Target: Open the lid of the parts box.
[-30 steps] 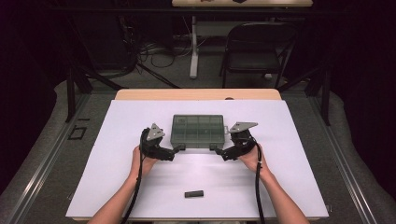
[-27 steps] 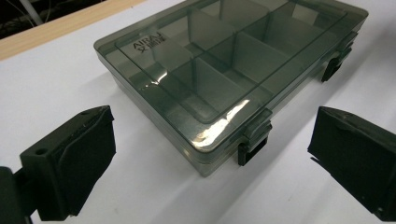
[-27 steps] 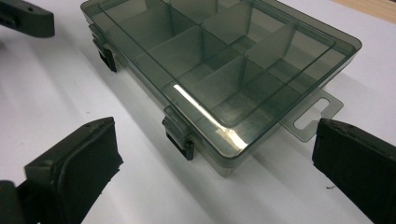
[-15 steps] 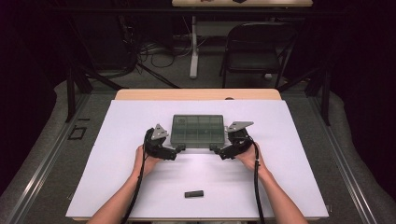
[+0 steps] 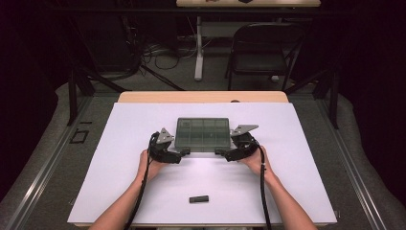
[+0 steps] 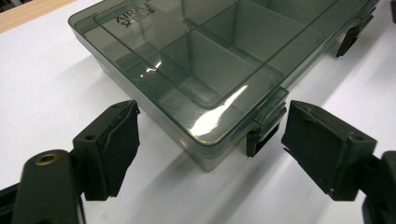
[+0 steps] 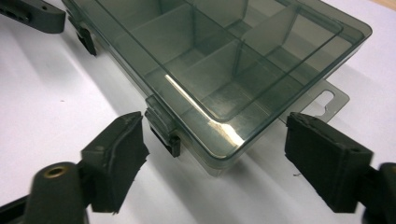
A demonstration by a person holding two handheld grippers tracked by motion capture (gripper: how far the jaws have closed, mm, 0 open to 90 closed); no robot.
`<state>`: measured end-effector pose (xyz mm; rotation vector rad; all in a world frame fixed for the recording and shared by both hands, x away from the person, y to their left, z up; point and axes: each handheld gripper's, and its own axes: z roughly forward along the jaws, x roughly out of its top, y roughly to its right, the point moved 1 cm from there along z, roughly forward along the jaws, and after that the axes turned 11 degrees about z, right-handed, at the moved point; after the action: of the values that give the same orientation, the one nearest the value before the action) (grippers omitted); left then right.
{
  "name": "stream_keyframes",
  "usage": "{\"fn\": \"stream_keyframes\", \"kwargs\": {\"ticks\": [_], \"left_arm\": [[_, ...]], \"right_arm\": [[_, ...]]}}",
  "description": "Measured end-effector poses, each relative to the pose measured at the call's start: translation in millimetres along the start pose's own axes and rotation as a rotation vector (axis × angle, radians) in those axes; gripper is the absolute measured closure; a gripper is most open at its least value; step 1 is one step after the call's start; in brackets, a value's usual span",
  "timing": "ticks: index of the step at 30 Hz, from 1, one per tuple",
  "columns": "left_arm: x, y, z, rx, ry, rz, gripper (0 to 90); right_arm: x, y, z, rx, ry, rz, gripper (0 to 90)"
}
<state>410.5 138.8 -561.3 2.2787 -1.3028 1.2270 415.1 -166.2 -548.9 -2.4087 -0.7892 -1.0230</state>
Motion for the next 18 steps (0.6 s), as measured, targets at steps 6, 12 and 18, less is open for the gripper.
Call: {"fn": "stream_keyframes", "kwargs": {"ticks": [6,12,18], "left_arm": [[-0.3,0.0,0.1,-0.011,0.002,-0.001,25.5],[-0.8,0.6,0.8,-0.012,-0.003,-0.008,25.8],[-1.2,0.9,1.8,-0.011,-0.001,-0.019,25.4]], "right_arm": [[-0.3,0.5,1.6,-0.018,-0.010,-0.001,25.8],[-0.9,0.3,3.1,-0.016,-0.014,0.004,25.5],[-1.0,0.3,3.7,-0.018,-0.011,0.007,25.2]]}}
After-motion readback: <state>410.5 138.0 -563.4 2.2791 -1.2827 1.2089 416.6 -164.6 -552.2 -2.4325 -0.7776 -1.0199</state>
